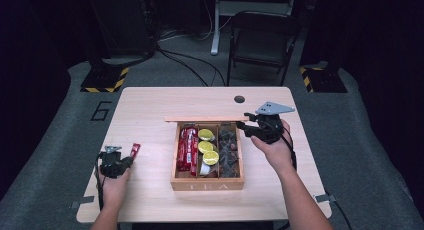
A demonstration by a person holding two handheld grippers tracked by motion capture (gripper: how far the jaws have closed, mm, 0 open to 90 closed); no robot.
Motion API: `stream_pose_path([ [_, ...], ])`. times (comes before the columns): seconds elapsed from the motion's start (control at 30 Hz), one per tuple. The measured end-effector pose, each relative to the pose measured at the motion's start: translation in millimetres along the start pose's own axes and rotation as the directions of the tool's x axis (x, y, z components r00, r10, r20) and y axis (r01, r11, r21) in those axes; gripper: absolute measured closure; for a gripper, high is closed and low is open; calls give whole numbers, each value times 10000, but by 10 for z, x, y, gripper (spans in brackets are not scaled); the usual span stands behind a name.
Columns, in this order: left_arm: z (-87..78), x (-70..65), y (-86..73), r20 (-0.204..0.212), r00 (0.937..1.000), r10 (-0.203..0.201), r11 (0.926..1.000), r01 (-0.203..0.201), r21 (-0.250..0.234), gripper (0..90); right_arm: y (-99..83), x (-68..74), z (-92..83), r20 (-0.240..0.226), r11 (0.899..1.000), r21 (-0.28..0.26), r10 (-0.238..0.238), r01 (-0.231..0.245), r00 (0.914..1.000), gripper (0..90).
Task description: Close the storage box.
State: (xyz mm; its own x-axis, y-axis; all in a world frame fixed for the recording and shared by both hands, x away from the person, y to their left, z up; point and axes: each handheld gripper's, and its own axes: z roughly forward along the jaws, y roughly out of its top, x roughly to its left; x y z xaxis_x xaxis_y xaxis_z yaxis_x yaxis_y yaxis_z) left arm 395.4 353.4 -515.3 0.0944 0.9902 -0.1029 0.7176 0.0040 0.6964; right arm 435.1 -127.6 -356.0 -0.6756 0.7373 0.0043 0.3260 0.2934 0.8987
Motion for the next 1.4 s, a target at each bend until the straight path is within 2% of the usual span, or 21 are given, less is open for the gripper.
stream_pose_path([
  [0.17,-2,8,-6,51,10000,-82,9999,83,-109,781,-1,0,0,-2,10000,-6,4,-4,10000,538],
  [0.23,-6,11,-6,206,9991,-358,9993,360,-134,638,-2,0,0,-8,10000,-14,16,-16,10000,538],
  [0.33,-13,2,-2,123,9995,-301,9989,306,-347,488,-3,-2,2,-19,10000,-39,30,-30,10000,538],
  [0.47,-10,0,4,11,9998,-178,9993,178,-336,439,-4,0,1,-15,10000,-35,29,-29,10000,538],
  [0.67,-35,-37,36,-77,10000,-51,9988,47,-486,418,-15,6,-6,-22,10000,-20,-9,9,10000,538],
  [0.83,-70,-107,94,-101,9996,246,9970,-253,-737,418,-27,17,-11,-11,10000,25,-81,81,10000,537],
  [0.97,-131,-179,151,308,9991,301,9954,-272,-917,419,-39,23,-15,-26,9999,39,-127,128,9999,536],
  [1.1,-196,-287,200,529,9962,695,9913,-630,-1153,420,-55,31,-23,-47,9999,63,-104,104,9999,534],
  [1.23,-267,-418,243,827,9909,1059,9861,-939,-1371,423,-62,33,-22,-69,10000,58,-76,77,9999,532],
  [1.27,-296,-482,274,919,9856,1419,9812,-1278,-1448,431,-67,40,-26,-47,10000,84,-2,2,10000,532],
  [1.3,-296,-482,274,919,9856,1419,9812,-1278,-1448,432,-67,40,-26,-47,10000,84,-2,2,10000,532],
  [1.33,-317,-517,295,989,9817,1630,9792,-1487,-1382,432,-68,41,-26,-44,10000,82,-10,10,10000,532],
  [1.4,-340,-560,330,1178,9762,1821,9771,-1662,-1331,448,-70,40,-26,-58,10000,80,8,-7,10000,531],
])
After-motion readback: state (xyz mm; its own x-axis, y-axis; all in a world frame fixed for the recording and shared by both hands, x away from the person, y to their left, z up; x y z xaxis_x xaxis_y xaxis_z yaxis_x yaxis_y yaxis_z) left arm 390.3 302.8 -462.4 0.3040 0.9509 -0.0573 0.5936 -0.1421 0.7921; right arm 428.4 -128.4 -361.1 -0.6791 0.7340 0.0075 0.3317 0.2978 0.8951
